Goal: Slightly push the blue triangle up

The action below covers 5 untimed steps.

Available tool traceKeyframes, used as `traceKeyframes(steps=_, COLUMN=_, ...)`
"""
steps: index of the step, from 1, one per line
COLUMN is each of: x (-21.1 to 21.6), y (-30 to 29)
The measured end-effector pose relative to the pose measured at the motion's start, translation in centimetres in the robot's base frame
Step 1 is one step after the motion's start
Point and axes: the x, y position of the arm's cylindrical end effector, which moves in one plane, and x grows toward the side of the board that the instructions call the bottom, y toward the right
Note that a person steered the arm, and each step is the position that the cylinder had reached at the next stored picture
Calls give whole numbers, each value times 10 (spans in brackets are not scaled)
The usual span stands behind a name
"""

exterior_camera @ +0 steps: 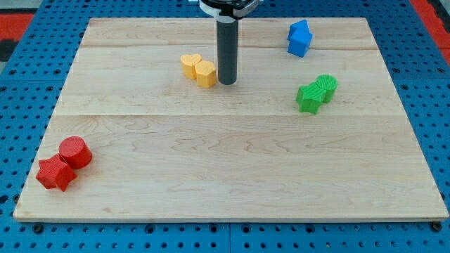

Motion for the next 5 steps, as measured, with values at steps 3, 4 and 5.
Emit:
traceKeyframes(steps=3, x=-56, y=141)
traceKeyframes(steps=4, x=-74, y=164)
traceKeyframes(steps=5, x=-98, y=164)
